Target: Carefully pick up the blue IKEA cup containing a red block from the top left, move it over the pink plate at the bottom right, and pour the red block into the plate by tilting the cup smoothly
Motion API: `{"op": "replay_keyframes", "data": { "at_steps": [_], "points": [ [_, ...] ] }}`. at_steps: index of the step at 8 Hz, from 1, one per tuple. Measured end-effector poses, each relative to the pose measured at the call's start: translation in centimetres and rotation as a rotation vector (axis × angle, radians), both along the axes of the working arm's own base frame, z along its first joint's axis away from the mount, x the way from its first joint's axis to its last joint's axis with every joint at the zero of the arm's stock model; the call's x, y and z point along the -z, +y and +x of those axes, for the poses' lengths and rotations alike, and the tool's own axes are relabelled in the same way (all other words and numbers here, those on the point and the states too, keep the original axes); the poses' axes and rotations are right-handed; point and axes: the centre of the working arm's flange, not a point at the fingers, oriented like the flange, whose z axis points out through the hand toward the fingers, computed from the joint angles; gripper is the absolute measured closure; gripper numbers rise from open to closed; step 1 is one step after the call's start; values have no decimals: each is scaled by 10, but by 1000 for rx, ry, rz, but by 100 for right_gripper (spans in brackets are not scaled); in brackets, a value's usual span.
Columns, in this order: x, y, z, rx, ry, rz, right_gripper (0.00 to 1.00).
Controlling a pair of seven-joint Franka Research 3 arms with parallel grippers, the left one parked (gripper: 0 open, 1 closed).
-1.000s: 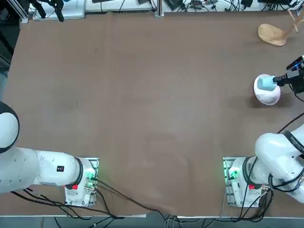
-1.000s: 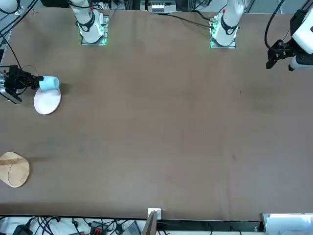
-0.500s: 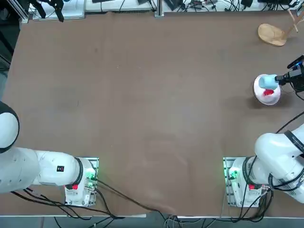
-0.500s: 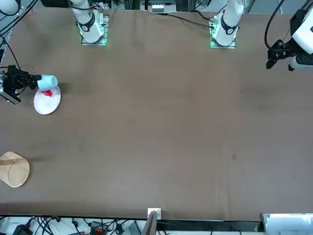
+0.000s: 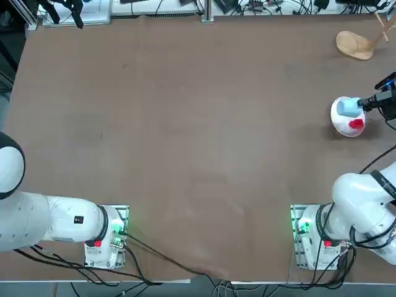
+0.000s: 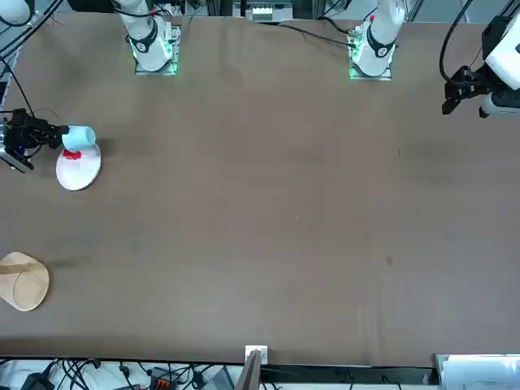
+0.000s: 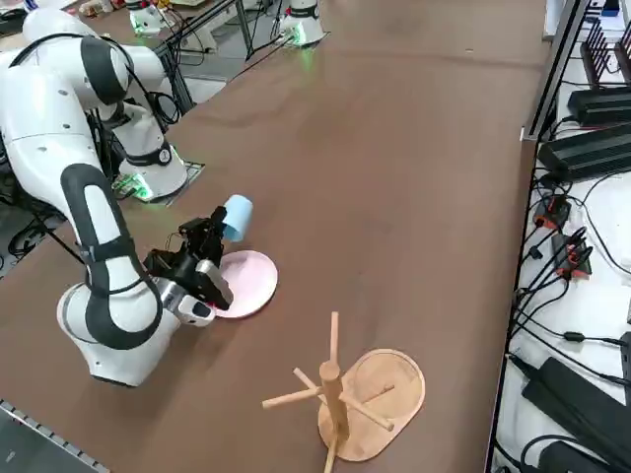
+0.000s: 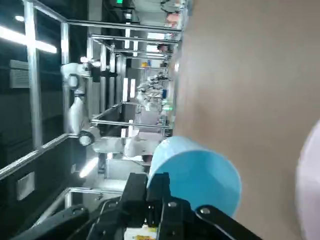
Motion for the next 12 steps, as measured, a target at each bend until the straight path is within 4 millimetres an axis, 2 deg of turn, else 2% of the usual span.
{"op": "replay_keyframes", "data": {
  "at_steps": [1,2,3,5,6,8,10,12],
  "points": [
    [-7,3,13,-5,-6,-75,98],
    [-28,11,32,-11,-6,-162,98],
    [-60,27,51,-11,-5,-258,98],
    [-128,73,75,-14,-34,-458,98],
    [-148,98,81,-27,-68,-568,98],
    [-168,153,98,-53,-136,-799,98],
    [-175,212,117,-97,-159,-994,98],
    [-185,251,131,-126,-138,-1147,98]
  ]
}}
